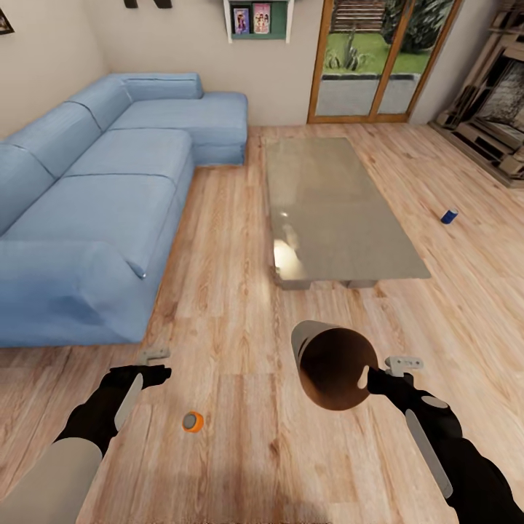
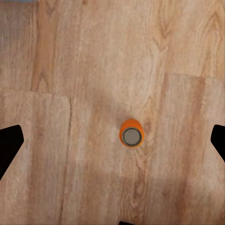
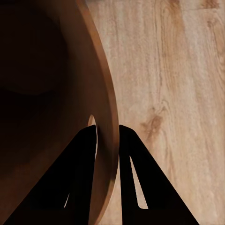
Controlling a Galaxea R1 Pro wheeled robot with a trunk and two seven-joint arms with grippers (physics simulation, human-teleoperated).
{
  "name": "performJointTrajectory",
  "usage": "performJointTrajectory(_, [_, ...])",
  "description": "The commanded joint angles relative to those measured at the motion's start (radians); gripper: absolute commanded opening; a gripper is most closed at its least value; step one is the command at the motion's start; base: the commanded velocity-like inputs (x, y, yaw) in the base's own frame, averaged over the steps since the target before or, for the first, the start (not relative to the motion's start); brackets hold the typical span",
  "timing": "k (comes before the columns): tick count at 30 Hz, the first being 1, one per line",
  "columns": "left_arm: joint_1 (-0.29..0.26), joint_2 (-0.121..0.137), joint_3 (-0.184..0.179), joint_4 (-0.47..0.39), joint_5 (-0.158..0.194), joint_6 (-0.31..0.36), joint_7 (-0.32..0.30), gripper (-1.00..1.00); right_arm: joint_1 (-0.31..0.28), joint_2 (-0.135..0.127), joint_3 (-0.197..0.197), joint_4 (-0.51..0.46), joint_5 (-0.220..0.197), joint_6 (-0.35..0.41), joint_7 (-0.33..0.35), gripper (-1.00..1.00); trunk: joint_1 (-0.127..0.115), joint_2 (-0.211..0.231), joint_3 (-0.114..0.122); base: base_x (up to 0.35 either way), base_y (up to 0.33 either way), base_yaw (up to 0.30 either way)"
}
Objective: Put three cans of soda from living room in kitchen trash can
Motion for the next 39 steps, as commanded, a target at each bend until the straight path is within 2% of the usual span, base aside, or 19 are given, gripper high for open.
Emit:
performJointTrajectory(1, [0.000,0.000,0.000,0.000,0.000,0.000,0.000,1.00,0.000,0.000,0.000,-0.001,-0.007,0.000,0.007,-1.00,0.000,0.000,-0.001,0.001,0.000,0.041])
performJointTrajectory(7, [0.000,0.000,-0.001,-0.001,-0.001,0.000,0.000,1.00,-0.001,0.000,0.000,-0.001,-0.007,0.000,0.007,-1.00,0.000,0.000,-0.011,0.041,-0.011,0.012])
performJointTrajectory(21, [0.000,-0.001,-0.001,-0.001,-0.002,0.000,0.000,1.00,-0.001,0.000,0.000,-0.001,-0.007,0.000,0.007,-1.00,0.000,0.000,-0.032,0.243,-0.142,0.000])
performJointTrajectory(30, [0.000,-0.001,0.001,-0.001,-0.001,0.000,0.001,1.00,0.000,0.000,0.001,0.000,-0.007,0.000,0.006,-1.00,0.000,0.000,-0.046,0.036,-0.021,0.000])
performJointTrajectory(39, [0.000,-0.002,0.000,0.000,-0.002,0.000,0.008,1.00,0.000,0.000,0.001,0.000,-0.007,0.000,0.006,-1.00,0.034,-0.063,-0.088,0.002,-0.001,0.000])
